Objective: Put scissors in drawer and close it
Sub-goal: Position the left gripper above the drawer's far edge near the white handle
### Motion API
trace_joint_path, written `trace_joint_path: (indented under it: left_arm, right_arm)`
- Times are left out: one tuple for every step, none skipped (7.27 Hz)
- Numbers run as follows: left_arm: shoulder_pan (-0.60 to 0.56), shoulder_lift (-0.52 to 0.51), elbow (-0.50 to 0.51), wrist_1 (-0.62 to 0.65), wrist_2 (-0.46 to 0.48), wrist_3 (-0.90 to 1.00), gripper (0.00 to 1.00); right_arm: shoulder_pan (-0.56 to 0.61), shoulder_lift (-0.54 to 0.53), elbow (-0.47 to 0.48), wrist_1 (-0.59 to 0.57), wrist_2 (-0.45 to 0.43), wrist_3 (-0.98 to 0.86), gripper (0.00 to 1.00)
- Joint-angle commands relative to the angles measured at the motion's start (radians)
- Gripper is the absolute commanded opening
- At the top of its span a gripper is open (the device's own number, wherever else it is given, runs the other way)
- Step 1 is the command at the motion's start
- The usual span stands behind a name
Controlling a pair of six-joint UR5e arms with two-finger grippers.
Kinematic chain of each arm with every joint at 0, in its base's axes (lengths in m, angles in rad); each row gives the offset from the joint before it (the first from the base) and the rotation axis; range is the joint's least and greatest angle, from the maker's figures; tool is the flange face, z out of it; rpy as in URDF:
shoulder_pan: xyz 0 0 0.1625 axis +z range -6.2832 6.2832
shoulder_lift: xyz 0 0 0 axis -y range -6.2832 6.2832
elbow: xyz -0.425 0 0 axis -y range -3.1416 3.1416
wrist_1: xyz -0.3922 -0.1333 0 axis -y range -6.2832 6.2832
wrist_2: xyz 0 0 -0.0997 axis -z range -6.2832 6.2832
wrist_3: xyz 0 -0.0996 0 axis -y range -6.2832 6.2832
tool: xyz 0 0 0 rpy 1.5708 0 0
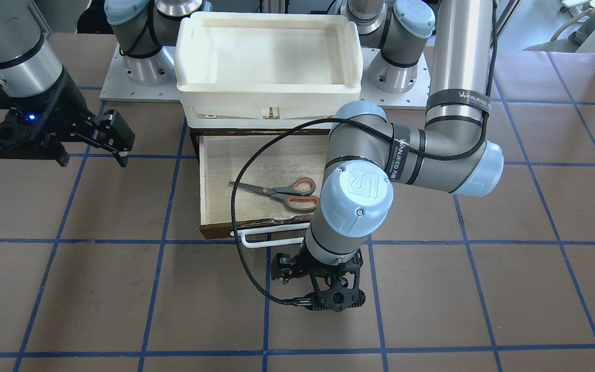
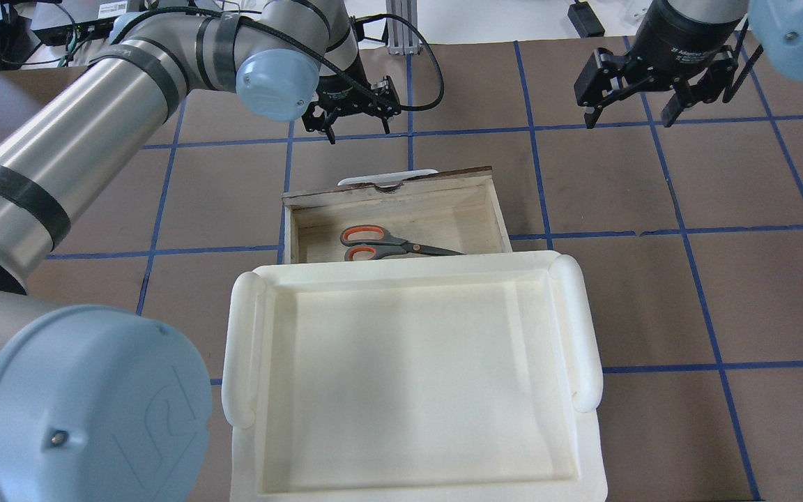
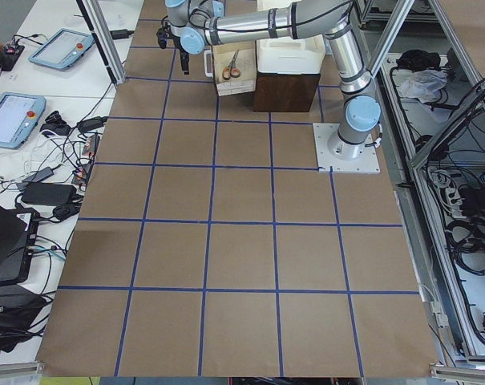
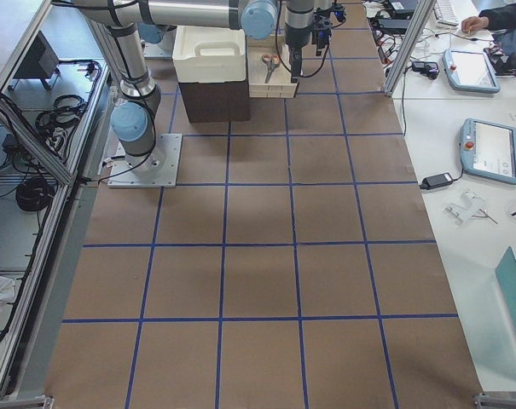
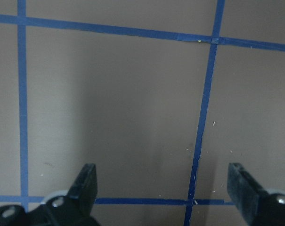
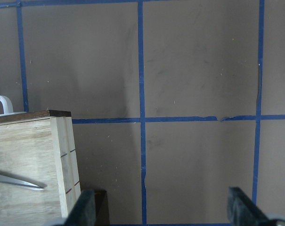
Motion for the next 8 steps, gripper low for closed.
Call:
trace_joint_path:
  left_arm:
    - [-0.012, -0.043, 0.002, 0.0, -0.002, -0.015, 1.0]
    - [-0.029, -0.055, -0.001, -0.003, -0.005, -0.033, 1.0]
    - [-0.034, -0.063, -0.001, -0.008, -0.005, -0.035, 1.0]
    - [-0.034, -0.064, -0.001, -0.021, -0.008, -0.035, 1.0]
    - [-0.037, -0.065, -0.001, -0.054, -0.008, -0.035, 1.0]
    - [-0.04, -0.063, -0.001, -0.061, -0.011, -0.035, 1.0]
    - [-0.04, -0.06, 0.0, -0.086, -0.011, -0.035, 1.0]
    - [-0.04, -0.057, -0.001, -0.121, -0.034, -0.035, 1.0]
  right_arm:
    - [0.009, -0.015, 0.005, -0.005, 0.016, 0.011, 1.0]
    - [0.02, -0.026, 0.007, -0.005, 0.017, 0.011, 1.0]
    - [0.026, -0.029, 0.007, -0.002, 0.016, 0.011, 1.0]
    - [0.044, -0.035, 0.007, -0.003, 0.013, 0.013, 1.0]
    - [0.055, -0.035, 0.008, -0.001, 0.002, 0.011, 1.0]
    - [0.055, -0.035, 0.024, -0.001, -0.001, 0.013, 1.0]
    - [0.055, -0.04, 0.053, -0.003, -0.002, 0.013, 1.0]
    - [0.055, -0.044, 0.07, -0.008, -0.002, 0.015, 1.0]
